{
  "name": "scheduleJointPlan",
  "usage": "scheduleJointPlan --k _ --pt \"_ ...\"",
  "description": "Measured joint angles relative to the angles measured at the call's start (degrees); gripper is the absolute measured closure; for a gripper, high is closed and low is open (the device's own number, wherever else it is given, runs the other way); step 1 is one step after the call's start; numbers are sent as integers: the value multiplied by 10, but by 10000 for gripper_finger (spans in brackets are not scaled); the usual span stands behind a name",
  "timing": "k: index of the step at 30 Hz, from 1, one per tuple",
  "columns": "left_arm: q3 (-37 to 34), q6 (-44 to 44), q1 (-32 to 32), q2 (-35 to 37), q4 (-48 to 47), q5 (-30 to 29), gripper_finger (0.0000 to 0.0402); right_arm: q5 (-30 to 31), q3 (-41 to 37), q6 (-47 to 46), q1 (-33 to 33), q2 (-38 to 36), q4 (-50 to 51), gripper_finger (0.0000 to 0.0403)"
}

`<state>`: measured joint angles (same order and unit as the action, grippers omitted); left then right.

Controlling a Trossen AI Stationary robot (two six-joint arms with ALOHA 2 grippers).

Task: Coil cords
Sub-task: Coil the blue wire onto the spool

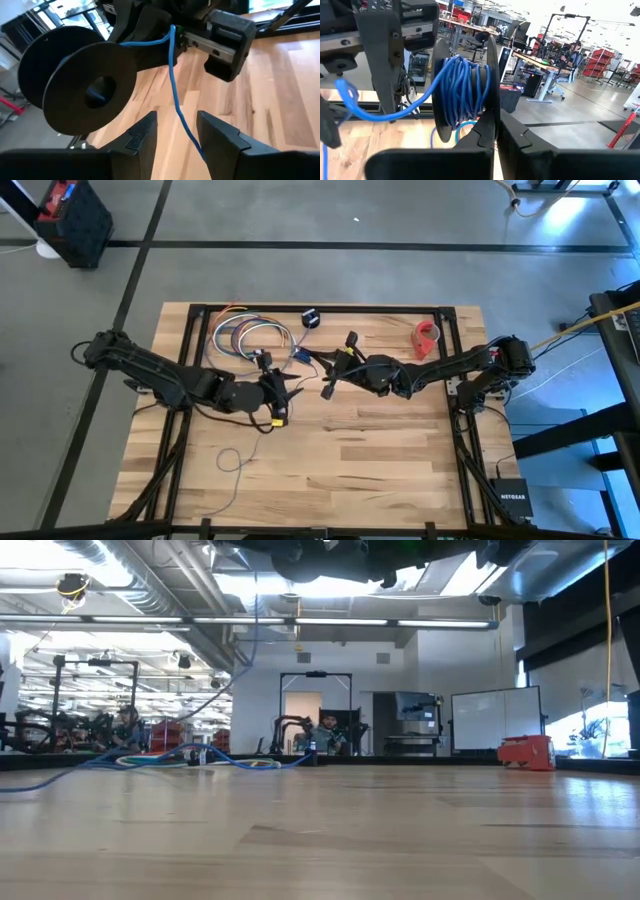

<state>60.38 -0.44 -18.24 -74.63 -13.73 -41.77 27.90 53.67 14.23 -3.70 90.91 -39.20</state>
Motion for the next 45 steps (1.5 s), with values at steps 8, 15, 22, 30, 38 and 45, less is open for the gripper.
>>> scheduleJointPlan --k 8,15,22,30,38,45 --pt "0 8 -5 0 -8 9 372 0 0 9 0 0 -2 396" --pt "0 17 -16 -8 -7 10 398 0 0 9 0 0 -7 396" --pt "0 30 -8 -85 18 21 400 -42 0 -4 -1 0 -31 396" --pt "1 78 15 -99 -77 -23 400 -60 -2 8 -23 -5 -18 396" --pt "1 90 10 -58 -104 -62 398 -79 -2 12 -42 -12 -33 395" --pt "-1 11 -2 -68 53 43 399 -95 0 9 -38 -16 -83 395"
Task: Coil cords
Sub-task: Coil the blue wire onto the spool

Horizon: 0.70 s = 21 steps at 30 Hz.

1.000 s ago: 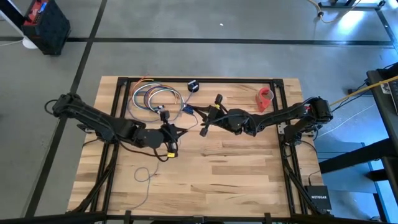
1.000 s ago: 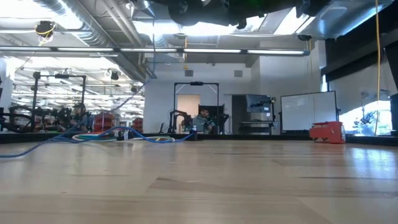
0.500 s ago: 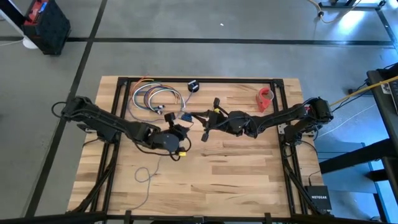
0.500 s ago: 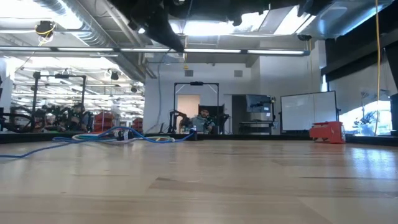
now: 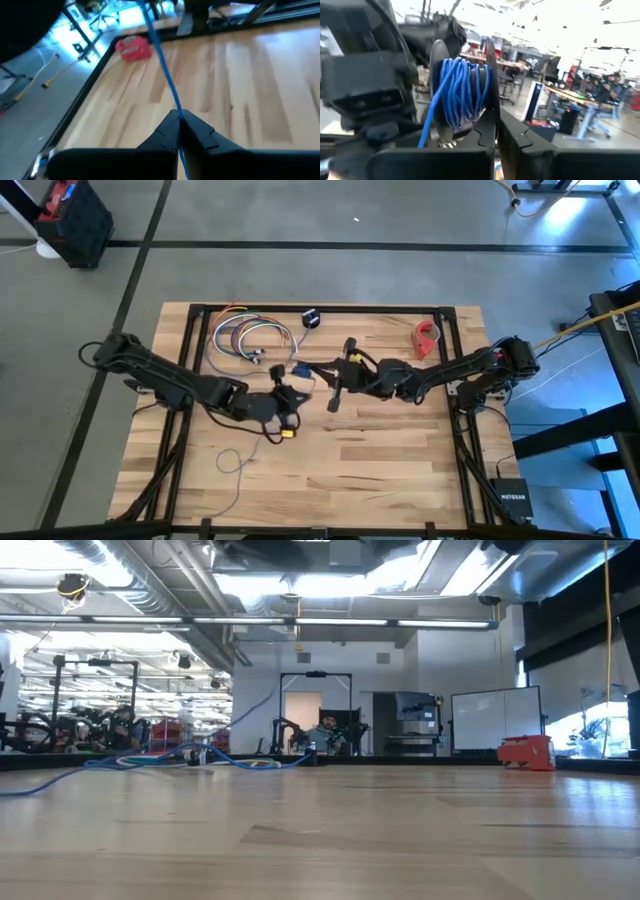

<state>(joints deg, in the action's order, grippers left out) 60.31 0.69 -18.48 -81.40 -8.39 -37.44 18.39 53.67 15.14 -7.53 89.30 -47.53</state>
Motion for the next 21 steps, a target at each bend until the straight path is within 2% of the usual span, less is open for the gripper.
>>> scheduleJointPlan --k 6,12,21 --pt "0 -22 23 -25 30 -2 399 -33 0 -11 -1 0 -10 395" --pt "0 1 20 -2 -74 -58 400 -58 -1 -29 1 -14 31 395" --pt "2 80 -23 108 -271 -62 399 -65 0 -22 -4 -47 132 395"
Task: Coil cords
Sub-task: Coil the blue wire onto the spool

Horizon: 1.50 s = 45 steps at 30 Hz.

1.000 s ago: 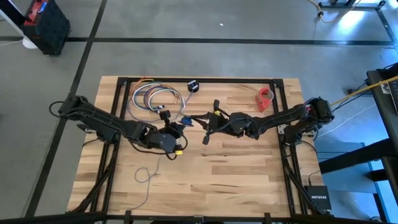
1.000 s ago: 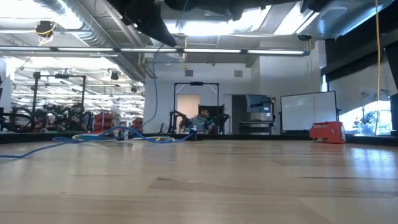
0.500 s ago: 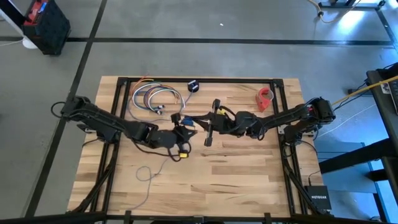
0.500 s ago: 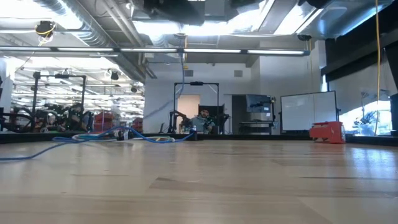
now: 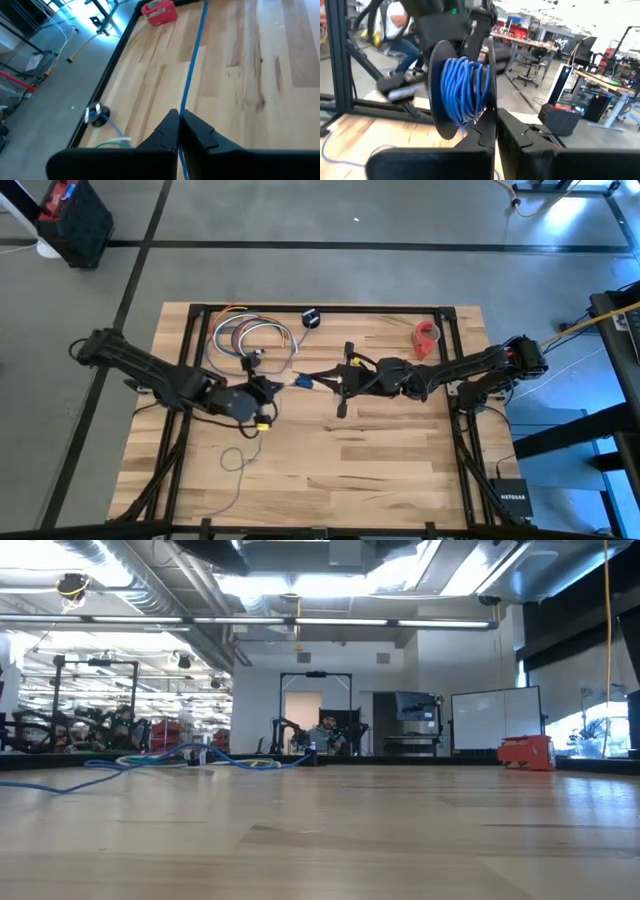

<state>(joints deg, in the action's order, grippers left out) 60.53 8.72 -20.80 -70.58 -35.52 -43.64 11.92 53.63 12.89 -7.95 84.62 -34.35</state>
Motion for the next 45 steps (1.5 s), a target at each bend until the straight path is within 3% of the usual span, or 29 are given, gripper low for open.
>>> scheduleJointPlan --k 8,34,45 --pt "-2 3 1 26 -54 0 394 3 14 5 0 -14 8 395" --pt "-2 14 2 22 -86 -1 394 -27 155 32 0 -17 154 395" --pt "-3 54 2 50 -123 -17 398 -25 174 30 -8 -18 275 395"
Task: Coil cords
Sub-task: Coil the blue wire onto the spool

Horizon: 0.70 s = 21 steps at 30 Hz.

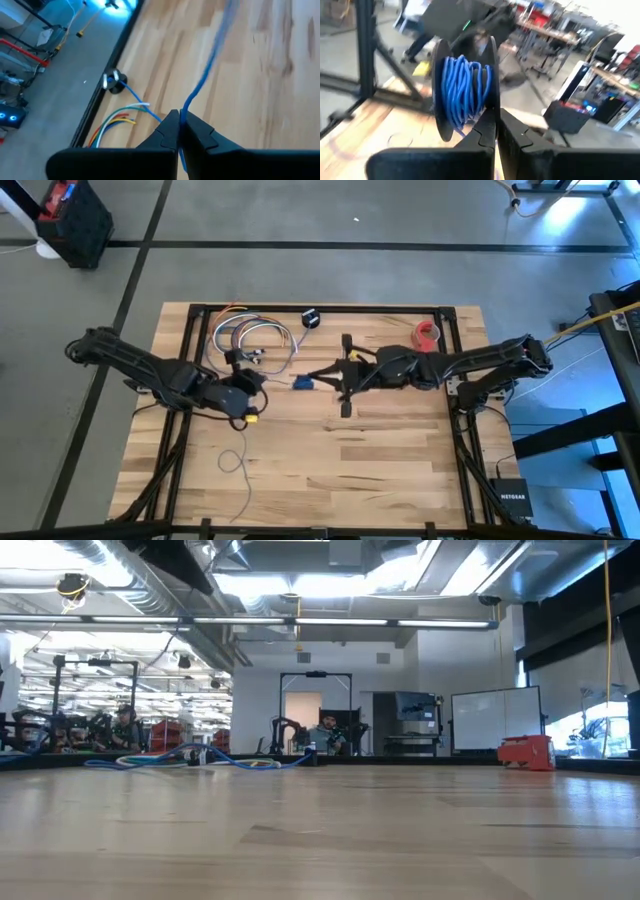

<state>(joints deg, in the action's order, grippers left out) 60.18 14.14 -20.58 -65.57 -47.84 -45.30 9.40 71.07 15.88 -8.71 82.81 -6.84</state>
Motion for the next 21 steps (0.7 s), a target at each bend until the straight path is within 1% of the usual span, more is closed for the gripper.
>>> scheduleJointPlan --k 3,6,11,14,19,21 --pt "0 8 1 36 11 -7 399 13 -1 0 -1 3 52 395" --pt "0 16 2 72 44 -10 399 52 -11 0 1 7 81 395" --pt "1 10 9 108 92 -11 400 113 -21 10 1 30 86 395" --pt "1 4 15 111 110 -11 400 143 -21 15 1 49 85 395" --pt "1 0 16 97 144 -10 400 214 -21 22 15 86 73 395" --pt "1 -4 15 84 163 -10 400 222 -21 20 23 99 56 395"
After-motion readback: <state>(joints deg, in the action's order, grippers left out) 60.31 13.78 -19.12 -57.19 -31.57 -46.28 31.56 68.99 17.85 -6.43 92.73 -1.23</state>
